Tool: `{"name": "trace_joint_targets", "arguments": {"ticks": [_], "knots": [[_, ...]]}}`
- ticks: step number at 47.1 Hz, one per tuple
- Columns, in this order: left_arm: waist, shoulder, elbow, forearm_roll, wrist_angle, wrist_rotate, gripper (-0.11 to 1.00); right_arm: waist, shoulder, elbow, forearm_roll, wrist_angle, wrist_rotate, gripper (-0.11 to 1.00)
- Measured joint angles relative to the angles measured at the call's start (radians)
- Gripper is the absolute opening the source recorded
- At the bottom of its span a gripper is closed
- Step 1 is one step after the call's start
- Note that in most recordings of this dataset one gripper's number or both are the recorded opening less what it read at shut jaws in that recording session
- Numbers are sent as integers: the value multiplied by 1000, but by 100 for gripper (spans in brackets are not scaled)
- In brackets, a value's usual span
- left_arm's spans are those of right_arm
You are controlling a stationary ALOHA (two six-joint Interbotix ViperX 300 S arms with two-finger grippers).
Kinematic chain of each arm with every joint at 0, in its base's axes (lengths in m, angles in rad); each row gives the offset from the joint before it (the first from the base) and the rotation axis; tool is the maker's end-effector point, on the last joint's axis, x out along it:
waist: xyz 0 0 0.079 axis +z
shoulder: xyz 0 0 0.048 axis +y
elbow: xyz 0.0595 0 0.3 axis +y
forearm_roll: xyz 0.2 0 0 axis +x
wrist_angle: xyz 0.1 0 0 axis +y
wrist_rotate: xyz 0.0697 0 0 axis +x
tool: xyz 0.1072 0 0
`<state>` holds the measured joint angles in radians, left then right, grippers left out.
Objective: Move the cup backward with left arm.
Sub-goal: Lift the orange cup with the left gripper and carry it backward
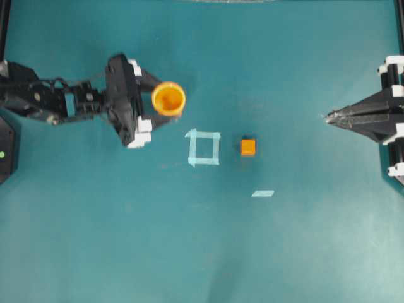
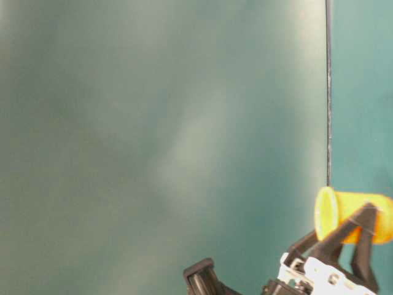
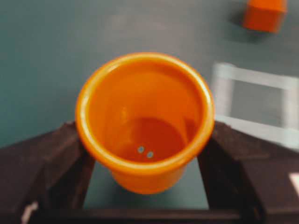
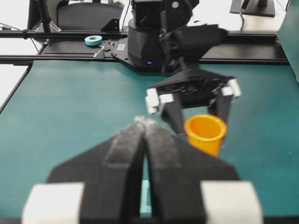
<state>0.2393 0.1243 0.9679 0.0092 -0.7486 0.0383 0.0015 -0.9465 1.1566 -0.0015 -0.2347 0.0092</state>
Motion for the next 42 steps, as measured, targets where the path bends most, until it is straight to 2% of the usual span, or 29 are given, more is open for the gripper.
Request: {"name": "trace_joint_targets", "arguments": {"ticks": [14,26,42], "knots": [[121,-2,-25,0,21,57,64,0,0,2,0,12,0,0],[229,9,-83,0,57,60,63,0,0,0,0,18,0,0],[316,78,-167,0,114,58,63,0,0,0,2,20,0,0]]}}
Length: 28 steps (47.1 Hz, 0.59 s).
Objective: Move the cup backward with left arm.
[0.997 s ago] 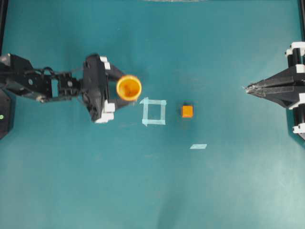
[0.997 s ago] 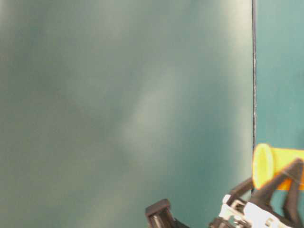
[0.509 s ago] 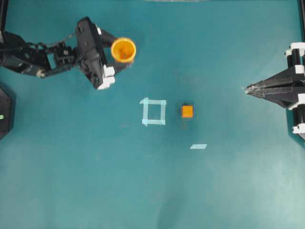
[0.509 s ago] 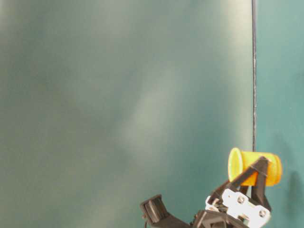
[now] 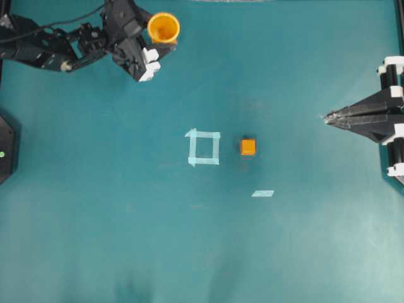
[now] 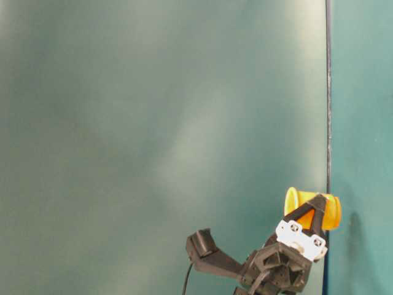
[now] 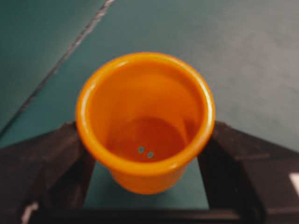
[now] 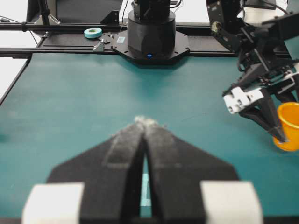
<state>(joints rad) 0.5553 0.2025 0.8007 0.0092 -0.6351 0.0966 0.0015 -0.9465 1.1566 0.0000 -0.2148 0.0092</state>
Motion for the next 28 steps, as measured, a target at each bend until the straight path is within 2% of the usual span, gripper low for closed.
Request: {"name": "trace_joint_targets", "arguments": {"ticks": [14,28], "knots": [[77,26,-51,0,3,-12,63,0,0,0,-2,12,0,0],[94,72,-67,0,2,-52,64,0,0,2,0,12,-3,0]]}}
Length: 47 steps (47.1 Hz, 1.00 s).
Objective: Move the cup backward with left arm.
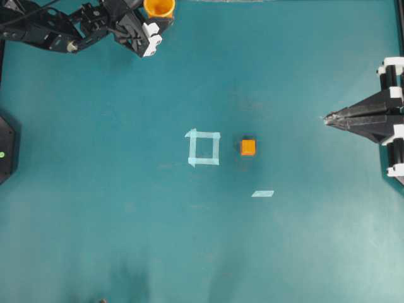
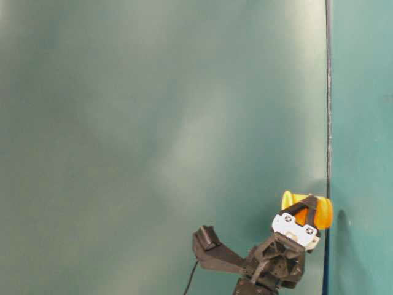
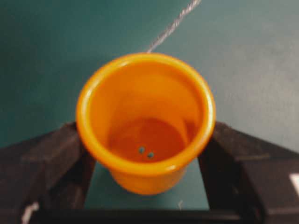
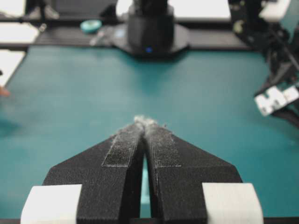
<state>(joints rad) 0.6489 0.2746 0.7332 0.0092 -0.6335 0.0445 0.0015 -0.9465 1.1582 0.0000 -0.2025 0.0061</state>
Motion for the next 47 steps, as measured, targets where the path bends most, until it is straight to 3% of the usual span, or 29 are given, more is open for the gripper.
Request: {"name": "trace_joint_targets", "arguments": {"ticks": [47], "knots": [[5,9,-3,0,-20,0,64,0,-2,-2,-2,0,-3,0]]}}
